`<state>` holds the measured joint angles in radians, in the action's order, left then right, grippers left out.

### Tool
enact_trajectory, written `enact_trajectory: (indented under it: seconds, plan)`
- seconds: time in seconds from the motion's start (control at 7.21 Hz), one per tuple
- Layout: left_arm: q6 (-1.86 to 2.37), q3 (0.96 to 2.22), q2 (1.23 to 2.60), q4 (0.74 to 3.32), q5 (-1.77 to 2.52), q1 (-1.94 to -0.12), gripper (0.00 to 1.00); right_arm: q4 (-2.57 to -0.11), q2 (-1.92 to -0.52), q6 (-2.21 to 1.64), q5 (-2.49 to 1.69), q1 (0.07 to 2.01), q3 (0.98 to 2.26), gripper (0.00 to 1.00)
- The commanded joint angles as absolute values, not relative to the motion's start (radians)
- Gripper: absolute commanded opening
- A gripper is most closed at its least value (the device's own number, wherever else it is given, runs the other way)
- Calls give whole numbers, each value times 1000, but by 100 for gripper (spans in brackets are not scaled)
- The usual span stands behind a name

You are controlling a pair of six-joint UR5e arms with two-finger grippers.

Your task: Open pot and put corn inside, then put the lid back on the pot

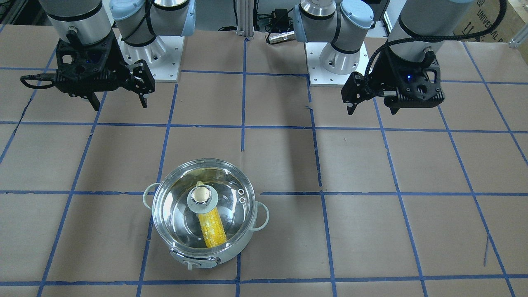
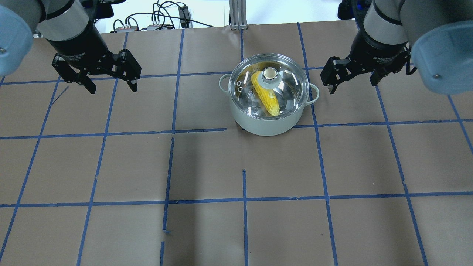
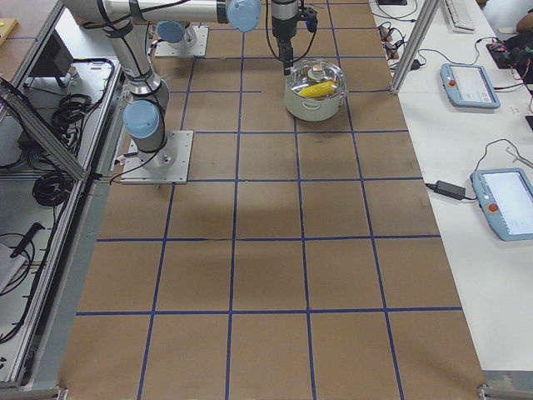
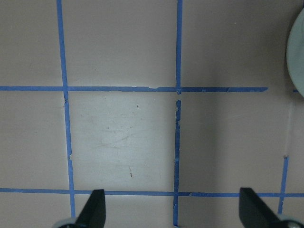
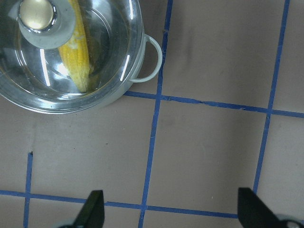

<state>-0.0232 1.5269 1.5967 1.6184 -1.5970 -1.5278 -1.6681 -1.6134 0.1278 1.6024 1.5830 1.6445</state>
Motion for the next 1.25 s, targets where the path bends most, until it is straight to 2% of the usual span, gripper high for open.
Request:
enact_trajectory:
  seconds: [0.0, 1.11]
  plan:
    - [-25, 1526, 1594, 1618, -1597, -1529, 100, -1667, -1612, 130, 1601, 1583, 1649, 100]
    - [-26, 1535, 1594, 1609, -1600, -1532, 100, -1677, -1600, 141, 1598, 1583, 1652, 100]
